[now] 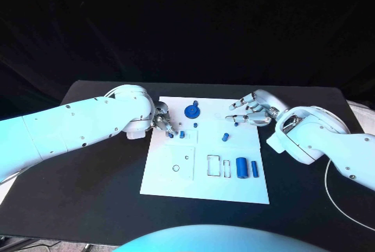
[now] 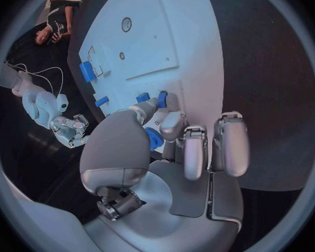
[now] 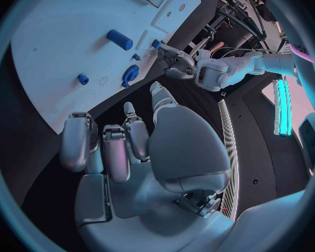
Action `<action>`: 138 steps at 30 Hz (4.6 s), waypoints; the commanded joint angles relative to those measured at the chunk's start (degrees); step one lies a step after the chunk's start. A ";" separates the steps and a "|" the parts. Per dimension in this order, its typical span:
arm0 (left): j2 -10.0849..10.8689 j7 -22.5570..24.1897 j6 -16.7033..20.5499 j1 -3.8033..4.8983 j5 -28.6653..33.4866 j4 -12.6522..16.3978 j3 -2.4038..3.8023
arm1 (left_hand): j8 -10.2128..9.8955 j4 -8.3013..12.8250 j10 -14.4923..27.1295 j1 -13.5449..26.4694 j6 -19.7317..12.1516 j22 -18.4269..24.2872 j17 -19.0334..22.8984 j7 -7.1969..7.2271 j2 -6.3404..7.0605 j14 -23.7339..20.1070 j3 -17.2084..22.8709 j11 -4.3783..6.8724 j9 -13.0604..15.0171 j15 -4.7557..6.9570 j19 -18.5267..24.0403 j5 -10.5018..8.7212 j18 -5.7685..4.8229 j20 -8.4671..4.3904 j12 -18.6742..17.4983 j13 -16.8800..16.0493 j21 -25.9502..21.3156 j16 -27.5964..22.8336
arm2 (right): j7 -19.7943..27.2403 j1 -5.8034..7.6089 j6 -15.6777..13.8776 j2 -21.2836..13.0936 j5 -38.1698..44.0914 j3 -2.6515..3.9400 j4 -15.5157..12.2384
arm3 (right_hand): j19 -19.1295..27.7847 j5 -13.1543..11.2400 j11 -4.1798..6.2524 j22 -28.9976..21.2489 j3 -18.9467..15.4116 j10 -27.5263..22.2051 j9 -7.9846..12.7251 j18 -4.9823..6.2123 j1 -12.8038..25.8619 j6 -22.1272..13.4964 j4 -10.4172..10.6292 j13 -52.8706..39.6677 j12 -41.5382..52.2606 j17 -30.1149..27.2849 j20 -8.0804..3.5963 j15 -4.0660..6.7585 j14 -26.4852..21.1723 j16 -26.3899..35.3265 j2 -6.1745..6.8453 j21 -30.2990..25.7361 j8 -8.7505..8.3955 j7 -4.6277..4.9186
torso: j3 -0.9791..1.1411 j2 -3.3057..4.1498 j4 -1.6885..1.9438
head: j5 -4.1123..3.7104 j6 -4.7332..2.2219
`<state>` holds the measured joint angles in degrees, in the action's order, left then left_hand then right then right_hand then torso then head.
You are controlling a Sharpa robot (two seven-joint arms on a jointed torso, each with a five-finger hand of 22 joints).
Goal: Assemble the parts on the task board
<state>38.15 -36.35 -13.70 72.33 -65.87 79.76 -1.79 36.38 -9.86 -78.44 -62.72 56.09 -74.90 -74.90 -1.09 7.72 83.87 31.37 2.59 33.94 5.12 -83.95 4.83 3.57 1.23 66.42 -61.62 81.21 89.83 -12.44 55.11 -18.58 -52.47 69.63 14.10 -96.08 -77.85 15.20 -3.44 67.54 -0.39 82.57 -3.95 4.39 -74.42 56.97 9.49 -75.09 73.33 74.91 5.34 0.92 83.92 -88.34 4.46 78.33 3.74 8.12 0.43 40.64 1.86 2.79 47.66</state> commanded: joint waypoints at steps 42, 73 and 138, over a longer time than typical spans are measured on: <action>3.44 5.13 13.81 -0.23 6.08 2.56 0.75 | -1.21 -6.02 3.37 0.43 -0.45 -1.94 -15.10 -0.74 -2.73 6.13 -20.16 -0.53 -1.50 0.14 0.93 0.53 0.22 -0.20 -6.44 6.46 -4.63 0.17 | 0.40 -0.29 0.60 -0.03 -0.08 -0.01 0.17 | 0.25 0.49 0.30 -0.17 -0.91 -0.22 -0.07 0.42 -0.30 0.25 1.27 -3.40 0.05 4.86 -0.21 0.12 3.63 3.78 -0.76 -0.47 0.16 0.00 | -0.02 -0.03 0.09 | -0.39 -0.17; -3.32 32.95 21.57 -2.21 -14.11 -2.30 -0.99 | -23.21 1.30 21.33 -22.53 -3.28 26.46 9.02 -6.62 2.74 0.69 -15.33 -7.28 -22.84 -4.78 5.22 0.50 5.25 4.06 -49.33 52.15 -37.44 -19.71 | 0.73 -0.48 0.23 0.11 -0.33 -0.02 0.28 | 0.27 0.69 0.31 -0.23 -0.93 -0.24 -0.07 0.43 -0.58 0.25 1.32 -3.36 0.00 4.79 -0.23 0.14 3.64 3.88 -0.99 -0.53 0.16 -0.02 | -0.11 0.03 0.07 | -1.76 -1.34; -2.60 27.43 22.63 -2.96 -11.48 -0.69 1.09 | -28.71 8.63 8.33 -21.43 8.68 7.02 13.55 -6.60 1.06 1.55 -1.67 -6.09 -26.73 -3.59 0.04 0.51 1.91 2.71 -56.94 57.14 -16.85 -16.64 | 0.91 -0.60 0.43 0.27 -0.45 -0.02 0.31 | 0.22 0.91 0.33 -0.19 -0.99 -0.16 -0.08 0.42 -0.75 0.30 1.40 -3.46 0.18 4.84 -0.25 0.16 3.68 3.90 -1.14 -0.52 0.20 -0.03 | -0.01 -0.09 0.18 | -1.98 -1.10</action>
<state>35.20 -9.65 7.74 69.27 -81.28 78.50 -0.76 7.91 -1.30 -69.95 -84.70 64.49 -67.83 -61.43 -7.44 8.91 84.08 29.39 -3.27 7.28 1.64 -83.84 5.04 6.27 3.79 9.76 -4.45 64.12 72.86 -11.99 54.56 -18.60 -52.19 69.02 14.08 -95.71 -77.85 15.75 -3.44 67.37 -1.50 82.57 -3.95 4.39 -75.10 56.97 10.60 -75.09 73.33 74.93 5.34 0.92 83.92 -84.66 3.77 78.10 3.74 8.12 0.42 40.53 1.97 0.92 46.64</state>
